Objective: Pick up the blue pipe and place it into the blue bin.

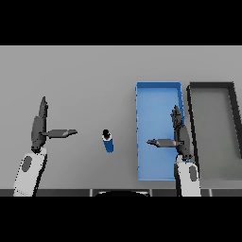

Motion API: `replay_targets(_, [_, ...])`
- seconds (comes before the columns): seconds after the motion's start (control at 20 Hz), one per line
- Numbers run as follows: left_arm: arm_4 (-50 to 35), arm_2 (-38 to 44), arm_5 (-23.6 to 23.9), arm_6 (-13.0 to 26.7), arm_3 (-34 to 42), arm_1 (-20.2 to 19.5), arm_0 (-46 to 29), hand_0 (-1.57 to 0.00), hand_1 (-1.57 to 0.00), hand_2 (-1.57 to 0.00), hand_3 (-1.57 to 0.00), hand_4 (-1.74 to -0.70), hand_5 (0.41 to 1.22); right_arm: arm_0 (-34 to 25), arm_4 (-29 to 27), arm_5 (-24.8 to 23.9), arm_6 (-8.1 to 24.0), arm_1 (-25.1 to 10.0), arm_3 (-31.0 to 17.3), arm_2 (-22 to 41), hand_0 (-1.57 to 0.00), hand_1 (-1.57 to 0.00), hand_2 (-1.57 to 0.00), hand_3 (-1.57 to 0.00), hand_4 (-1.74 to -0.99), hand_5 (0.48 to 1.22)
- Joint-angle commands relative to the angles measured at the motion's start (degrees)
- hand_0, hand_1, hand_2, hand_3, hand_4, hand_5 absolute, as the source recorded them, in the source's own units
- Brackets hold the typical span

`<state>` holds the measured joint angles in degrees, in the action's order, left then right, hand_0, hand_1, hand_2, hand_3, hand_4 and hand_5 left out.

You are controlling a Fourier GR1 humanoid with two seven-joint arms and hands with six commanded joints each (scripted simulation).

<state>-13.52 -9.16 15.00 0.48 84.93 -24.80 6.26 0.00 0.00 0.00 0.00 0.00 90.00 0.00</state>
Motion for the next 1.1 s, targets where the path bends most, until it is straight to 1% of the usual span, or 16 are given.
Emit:
replay_targets(0.0, [0.06, -0.07, 0.09, -0.29, 0.12, 0.09, -0.06, 0.00, 0.00, 0.00, 0.00, -0.97, 0.593, 0.08, -0.08, 0.02, -0.05, -0.09, 0.05, -0.07, 0.00, 0.00, 0.00, 0.00, -1.205, 0.629])
replay_targets(0.2, [0.63, -0.73, 0.72, -0.34, 1.00, 0.56, -0.50, 0.00, 0.00, 0.00, 0.00, -0.97, 0.593, 0.67, -0.66, 0.58, -0.32, -0.75, 0.41, -0.46, 0.00, 0.00, 0.00, 0.00, -1.205, 0.629])
replay_targets(0.25, [0.77, -0.94, 0.74, -0.10, 0.62, 0.83, -0.30, 0.00, 0.00, 0.00, 0.00, -0.97, 0.593, 0.94, -0.33, 0.54, -0.37, -0.39, 1.00, 0.13, 0.00, 0.00, 0.00, 0.00, -1.205, 0.629])
replay_targets(0.3, [1.33, -2.52, -5.04, -3.97, 0.95, -2.94, -2.30, 0.00, 0.00, 0.00, 0.00, -0.97, 0.593, 3.15, 3.76, 1.44, -5.53, -4.31, 2.74, 1.50, 0.00, 0.00, 0.00, 0.00, -1.205, 0.629])
replay_targets(0.35, [1.63, -2.99, -8.51, -6.62, 0.82, -5.62, -3.84, 0.00, 0.00, 0.00, 0.00, -0.96, 0.592, 4.83, 6.28, 1.66, -8.13, -6.87, 4.18, 2.10, 0.00, 0.00, 0.00, 0.00, -1.201, 0.628])
replay_targets(0.4, [1.67, -3.42, -10.86, -7.46, 0.35, -7.00, -3.84, 0.00, 0.00, 0.00, 0.00, -0.96, 0.590, 5.64, 7.90, 1.98, -8.15, -7.94, 5.65, 3.14, 0.00, 0.00, 0.00, 0.00, -1.197, 0.627])
replay_targets(0.45, [1.89, -3.76, -12.11, -8.80, 0.24, -7.62, -4.26, 0.00, 0.00, 0.00, 0.00, -0.96, 0.590, 6.75, 8.67, 2.35, -8.59, -8.80, 6.79, 3.57, 0.00, 0.00, 0.00, 0.00, -1.197, 0.626])
replay_targets(0.5, [2.12, -3.93, -12.71, -8.89, 0.05, -8.14, -4.26, 0.00, 0.00, 0.00, 0.00, -0.96, 0.592, 6.62, 8.90, 2.60, -7.43, -9.38, 6.94, 3.58, 0.00, 0.00, 0.00, 0.00, -1.193, 0.622])
replay_targets(0.6, [1.65, -4.15, -13.94, -9.01, -0.42, -8.15, -3.61, 0.00, 0.00, 0.00, 0.00, -0.96, 0.594, 6.75, 8.90, 2.76, -6.90, -9.13, 7.06, 3.89, 0.00, 0.00, 0.00, 0.00, -1.206, 0.625])
replay_targets(0.75, [0.21, -5.24, -18.70, -11.04, 2.30, -10.46, -5.21, 0.00, 0.00, 0.00, 0.00, -0.98, 0.584, 6.86, 9.28, 2.73, -6.23, -9.39, 7.45, 4.08, 0.00, 0.00, 0.00, 0.00, -1.192, 0.621])
replay_targets(0.8, [-0.27, -5.25, -19.81, -10.99, 3.62, -11.85, -6.08, 0.00, 0.00, 0.00, 0.00, -0.99, 0.573, 7.85, 9.61, 2.69, -7.34, -9.54, 7.88, 4.23, 0.00, 0.00, 0.00, 0.00, -1.181, 0.619])
replay_targets(0.9, [0.16, -7.31, -22.75, -10.19, 5.94, -13.54, -7.23, 0.00, 0.00, 0.00, 0.00, -1.03, 0.549, 7.41, 9.38, 2.93, -7.26, -9.44, 8.17, 4.43, 0.00, 0.00, 0.00, 0.00, -1.179, 0.616])
replay_targets(1.0, [0.72, -9.98, -24.41, -9.40, 8.45, -13.12, -8.49, 0.00, 0.00, 0.00, 0.00, -1.07, 0.522, 6.74, 9.75, 2.51, -6.17, -9.56, 8.27, 4.32, 0.00, 0.00, 0.00, 0.00, -1.174, 0.616])
replay_targets(1.05, [0.97, -11.73, -25.22, -7.27, 9.80, -12.63, -8.50, 0.00, 0.00, 0.00, 0.00, -1.10, 0.510, 6.87, 9.55, 2.73, -6.21, -9.72, 8.23, 4.21, 0.00, 0.00, 0.00, 0.00, -1.173, 0.616])
